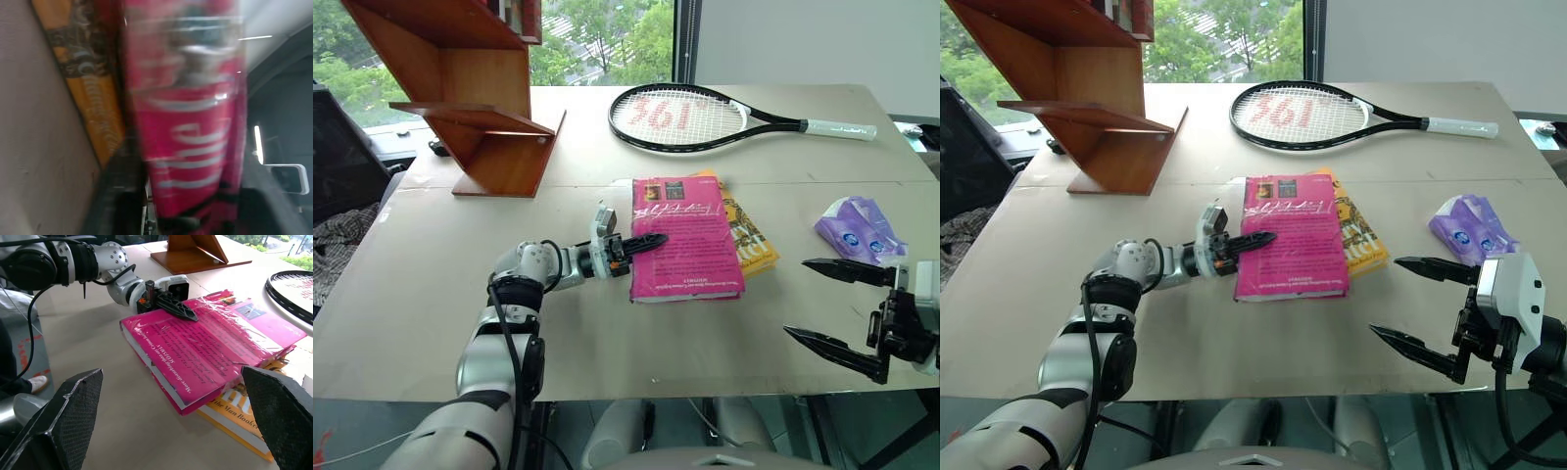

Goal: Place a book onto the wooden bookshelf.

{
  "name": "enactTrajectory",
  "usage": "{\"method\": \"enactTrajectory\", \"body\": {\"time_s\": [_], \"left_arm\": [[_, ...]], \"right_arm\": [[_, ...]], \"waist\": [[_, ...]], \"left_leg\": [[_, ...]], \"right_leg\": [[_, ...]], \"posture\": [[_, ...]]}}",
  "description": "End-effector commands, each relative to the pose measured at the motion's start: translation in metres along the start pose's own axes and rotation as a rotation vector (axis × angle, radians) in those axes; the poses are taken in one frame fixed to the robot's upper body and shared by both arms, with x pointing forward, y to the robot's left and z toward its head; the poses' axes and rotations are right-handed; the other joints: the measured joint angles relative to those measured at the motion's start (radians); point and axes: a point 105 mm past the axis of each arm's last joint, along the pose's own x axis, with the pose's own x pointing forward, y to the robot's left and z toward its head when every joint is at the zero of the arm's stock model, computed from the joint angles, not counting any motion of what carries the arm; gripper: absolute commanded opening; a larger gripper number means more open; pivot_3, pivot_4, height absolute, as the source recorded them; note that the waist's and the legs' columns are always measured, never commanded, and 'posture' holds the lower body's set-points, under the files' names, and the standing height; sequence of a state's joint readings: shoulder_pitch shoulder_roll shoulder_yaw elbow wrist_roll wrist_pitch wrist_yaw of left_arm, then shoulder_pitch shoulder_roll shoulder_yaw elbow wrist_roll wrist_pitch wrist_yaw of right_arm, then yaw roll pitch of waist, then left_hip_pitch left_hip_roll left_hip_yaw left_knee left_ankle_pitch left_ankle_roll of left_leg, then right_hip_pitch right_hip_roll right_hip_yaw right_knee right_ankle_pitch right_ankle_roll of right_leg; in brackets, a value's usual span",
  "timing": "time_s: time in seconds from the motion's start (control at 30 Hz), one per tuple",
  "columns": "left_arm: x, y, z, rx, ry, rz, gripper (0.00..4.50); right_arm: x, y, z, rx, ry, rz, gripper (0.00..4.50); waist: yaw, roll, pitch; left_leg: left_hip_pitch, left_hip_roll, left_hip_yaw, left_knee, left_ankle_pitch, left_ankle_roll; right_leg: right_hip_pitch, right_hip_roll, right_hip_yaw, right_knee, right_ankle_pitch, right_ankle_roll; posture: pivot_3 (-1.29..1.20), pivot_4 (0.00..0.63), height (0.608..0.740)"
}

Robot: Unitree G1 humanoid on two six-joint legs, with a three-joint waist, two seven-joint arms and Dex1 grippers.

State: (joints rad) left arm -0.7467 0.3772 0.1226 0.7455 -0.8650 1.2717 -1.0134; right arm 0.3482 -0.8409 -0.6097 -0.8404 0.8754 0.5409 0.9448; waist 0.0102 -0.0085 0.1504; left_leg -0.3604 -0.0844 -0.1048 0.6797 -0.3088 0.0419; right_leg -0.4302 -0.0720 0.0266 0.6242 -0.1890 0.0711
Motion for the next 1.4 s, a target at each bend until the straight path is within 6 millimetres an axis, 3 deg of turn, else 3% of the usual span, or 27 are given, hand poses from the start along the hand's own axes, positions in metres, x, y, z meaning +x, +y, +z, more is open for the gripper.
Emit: {"method": "enactTrajectory", "body": {"time_s": [0.03,0.13,0.2,0.3,0.37,0.47,0.53,0.6,0.67,0.77,0.87,0.93,1.13,1.4], "left_arm": [[-0.019,-0.005,0.006,0.021,-0.063,-0.018,0.27],[-0.030,-0.033,0.015,0.146,-0.093,-0.041,0.27],[-0.039,-0.075,0.029,0.321,-0.149,-0.065,0.27],[-0.044,-0.126,0.033,0.638,-0.200,0.004,0.27],[-0.045,-0.163,0.040,0.897,-0.279,0.086,0.27],[-0.043,-0.206,0.034,1.490,-0.279,0.280,0.27],[-0.045,-0.227,0.032,1.878,-0.225,0.381,0.27],[-0.060,-0.243,0.045,2.225,-0.135,0.554,0.27],[-0.080,-0.250,0.063,2.440,-0.003,0.730,0.27],[-0.127,-0.256,0.103,2.675,0.215,1.089,0.27],[-0.160,-0.248,0.123,2.746,0.434,1.232,0.27],[-0.171,-0.241,0.132,2.727,0.508,1.236,0.27],[-0.205,-0.222,0.166,2.489,0.524,1.446,0.27],[-0.209,-0.208,0.194,2.359,0.569,1.705,0.27]], "right_arm": [[0.002,0.000,0.006,-0.034,-0.020,0.000,4.50],[0.007,-0.005,0.008,-0.035,-0.051,0.016,4.50],[0.011,-0.011,0.012,-0.041,-0.088,0.035,4.50],[0.020,-0.018,0.017,-0.054,-0.136,0.057,4.50],[0.026,-0.024,0.019,-0.063,-0.171,0.065,4.50],[0.036,-0.032,0.023,-0.074,-0.220,0.080,4.50],[0.040,-0.038,0.026,-0.085,-0.250,0.090,4.50],[0.044,-0.042,0.030,-0.096,-0.283,0.104,4.50],[0.048,-0.045,0.033,-0.109,-0.303,0.117,4.50],[0.053,-0.048,0.041,-0.126,-0.351,0.126,4.50],[0.055,-0.045,0.048,-0.145,-0.387,0.127,4.50],[0.055,-0.043,0.053,-0.155,-0.403,0.120,4.50],[0.053,-0.036,0.061,-0.173,-0.424,0.078,4.50],[0.050,-0.028,0.063,-0.156,-0.405,0.009,4.50]], "waist": [[-0.006,-0.001,0.000],[-0.015,-0.001,0.000],[-0.020,-0.006,0.003],[-0.015,-0.010,0.006],[-0.007,-0.010,0.006],[0.001,-0.011,0.006],[0.005,-0.009,0.005],[0.005,-0.009,0.006],[0.004,-0.008,0.006],[0.002,-0.007,0.007],[0.001,-0.006,0.007],[0.006,-0.006,0.007],[0.001,-0.010,0.007],[-0.015,-0.013,0.008]], "left_leg": [[0.000,0.000,0.000,0.000,0.000,0.000],[0.000,0.002,0.000,0.000,0.000,0.000],[-0.001,0.002,0.000,0.000,0.000,0.000],[-0.004,0.002,-0.002,0.002,0.000,-0.001],[-0.004,0.002,-0.002,0.002,-0.001,-0.001],[-0.004,0.001,-0.002,0.001,-0.001,-0.001],[-0.002,0.001,0.000,-0.002,-0.001,-0.002],[-0.002,0.001,0.000,-0.002,-0.001,-0.002],[-0.002,0.001,0.002,-0.003,-0.001,-0.002],[-0.001,0.002,0.002,-0.004,-0.001,-0.002],[-0.001,0.002,0.002,-0.006,-0.001,-0.001],[-0.003,0.001,0.002,-0.007,-0.001,-0.001],[-0.023,-0.002,-0.003,0.005,-0.002,0.001],[-0.022,-0.002,-0.003,0.007,-0.002,0.001]], "right_leg": [[0.000,0.000,0.000,0.000,0.000,0.000],[-0.001,0.000,0.000,0.001,0.000,0.000],[-0.002,-0.001,0.001,0.001,0.000,0.000],[-0.003,-0.002,0.000,0.001,0.000,0.000],[-0.002,-0.002,-0.001,0.000,0.000,0.000],[-0.002,-0.002,-0.001,-0.002,0.000,0.000],[-0.002,-0.001,0.000,-0.003,0.000,0.000],[-0.002,0.000,-0.001,-0.003,0.000,-0.001],[-0.002,0.001,0.000,-0.003,0.000,-0.001],[-0.003,0.002,0.000,-0.003,0.000,-0.001],[-0.004,0.002,0.000,-0.004,0.000,-0.001],[-0.005,0.002,-0.002,-0.005,0.000,-0.001],[-0.018,0.000,-0.015,0.001,0.000,0.000],[-0.018,-0.001,-0.019,0.002,0.000,0.000]], "posture": [[0.00,0.150,0.740],[0.00,0.150,0.740],[0.00,0.150,0.740],[0.00,0.150,0.740],[0.00,0.150,0.740],[0.00,0.150,0.740],[0.00,0.150,0.740],[0.00,0.150,0.740],[0.00,0.150,0.740],[0.00,0.150,0.740],[0.00,0.150,0.740],[0.00,0.150,0.740],[0.00,0.150,0.740],[0.00,0.150,0.740]]}}
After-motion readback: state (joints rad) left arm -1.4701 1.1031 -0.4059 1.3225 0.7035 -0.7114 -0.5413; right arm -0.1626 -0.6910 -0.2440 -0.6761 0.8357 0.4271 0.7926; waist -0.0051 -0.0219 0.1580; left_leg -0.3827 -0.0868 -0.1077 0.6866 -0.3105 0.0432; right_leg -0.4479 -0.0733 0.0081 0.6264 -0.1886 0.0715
